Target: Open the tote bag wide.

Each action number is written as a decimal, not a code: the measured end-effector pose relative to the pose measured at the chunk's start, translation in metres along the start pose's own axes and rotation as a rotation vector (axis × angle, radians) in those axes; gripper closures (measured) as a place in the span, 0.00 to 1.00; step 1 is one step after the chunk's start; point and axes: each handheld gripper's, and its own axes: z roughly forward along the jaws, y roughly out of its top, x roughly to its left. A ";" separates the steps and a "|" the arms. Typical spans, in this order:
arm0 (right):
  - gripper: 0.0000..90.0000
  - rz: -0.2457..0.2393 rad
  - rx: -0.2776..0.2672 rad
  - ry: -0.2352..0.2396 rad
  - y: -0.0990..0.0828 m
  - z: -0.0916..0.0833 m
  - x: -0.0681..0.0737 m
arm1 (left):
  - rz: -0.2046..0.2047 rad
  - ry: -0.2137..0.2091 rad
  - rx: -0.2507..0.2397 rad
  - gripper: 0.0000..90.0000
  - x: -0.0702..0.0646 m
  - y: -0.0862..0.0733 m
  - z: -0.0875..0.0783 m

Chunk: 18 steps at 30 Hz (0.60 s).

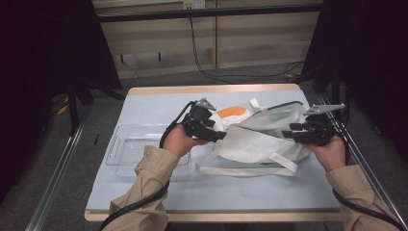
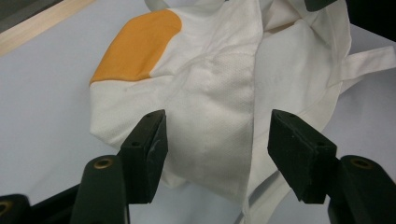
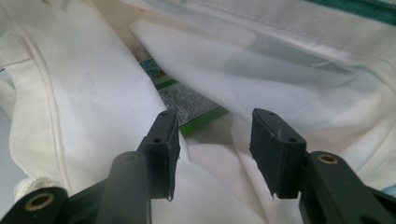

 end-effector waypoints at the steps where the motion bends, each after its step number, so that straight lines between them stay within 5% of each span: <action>1: 0.58 0.004 0.000 0.001 0.000 0.001 0.001 | -0.008 0.004 -0.005 0.42 -0.001 0.001 0.001; 18: 0.57 0.000 0.025 0.094 -0.006 0.021 0.020 | 0.047 0.000 -0.023 0.42 -0.006 0.021 0.011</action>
